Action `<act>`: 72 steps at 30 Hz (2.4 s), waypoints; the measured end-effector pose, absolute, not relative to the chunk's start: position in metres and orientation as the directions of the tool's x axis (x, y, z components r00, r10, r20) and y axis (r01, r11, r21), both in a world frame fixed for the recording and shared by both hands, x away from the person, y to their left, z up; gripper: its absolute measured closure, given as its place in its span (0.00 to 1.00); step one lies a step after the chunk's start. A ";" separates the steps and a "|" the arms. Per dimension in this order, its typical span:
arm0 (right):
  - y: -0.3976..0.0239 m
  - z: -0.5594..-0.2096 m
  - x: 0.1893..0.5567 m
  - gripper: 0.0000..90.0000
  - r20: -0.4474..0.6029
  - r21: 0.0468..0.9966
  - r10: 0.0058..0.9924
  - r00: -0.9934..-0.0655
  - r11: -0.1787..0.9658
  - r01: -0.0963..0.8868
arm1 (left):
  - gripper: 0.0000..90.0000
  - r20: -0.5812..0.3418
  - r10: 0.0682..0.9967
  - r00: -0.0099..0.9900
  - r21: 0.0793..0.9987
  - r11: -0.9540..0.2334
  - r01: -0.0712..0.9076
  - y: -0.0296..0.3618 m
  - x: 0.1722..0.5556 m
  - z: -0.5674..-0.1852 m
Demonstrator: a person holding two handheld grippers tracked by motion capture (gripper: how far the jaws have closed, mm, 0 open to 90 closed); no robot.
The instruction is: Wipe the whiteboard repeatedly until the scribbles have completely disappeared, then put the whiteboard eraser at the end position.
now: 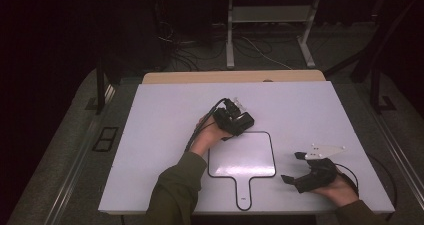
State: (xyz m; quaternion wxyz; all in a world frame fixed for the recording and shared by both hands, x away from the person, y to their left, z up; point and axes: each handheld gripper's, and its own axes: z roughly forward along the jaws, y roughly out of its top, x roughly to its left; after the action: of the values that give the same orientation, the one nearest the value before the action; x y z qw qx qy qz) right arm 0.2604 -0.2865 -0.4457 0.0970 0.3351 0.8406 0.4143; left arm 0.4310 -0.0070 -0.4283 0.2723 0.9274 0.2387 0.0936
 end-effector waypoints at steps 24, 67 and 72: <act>-0.286 -0.446 0.261 0.02 0.109 0.759 0.645 -0.756 0.437 0.483 | 0.44 0.060 0.430 0.901 0.565 -0.759 0.324 -0.010 0.416 -0.430; -0.285 -0.446 0.261 0.02 0.138 0.769 0.639 -0.757 0.413 0.488 | 0.43 -0.053 0.498 0.865 0.636 -0.651 0.414 0.015 0.444 -0.383; -0.285 -0.444 0.262 0.02 0.142 0.771 0.636 -0.759 0.409 0.488 | 0.43 -0.039 0.524 0.851 0.632 -0.646 0.428 0.019 0.460 -0.383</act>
State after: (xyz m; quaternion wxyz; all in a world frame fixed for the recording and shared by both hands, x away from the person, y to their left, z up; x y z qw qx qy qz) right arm 0.2618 -0.2848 -0.4439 0.0869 0.3364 0.8349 0.4268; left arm 0.4596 0.0193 -0.3832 0.3280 0.9043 0.2631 0.0736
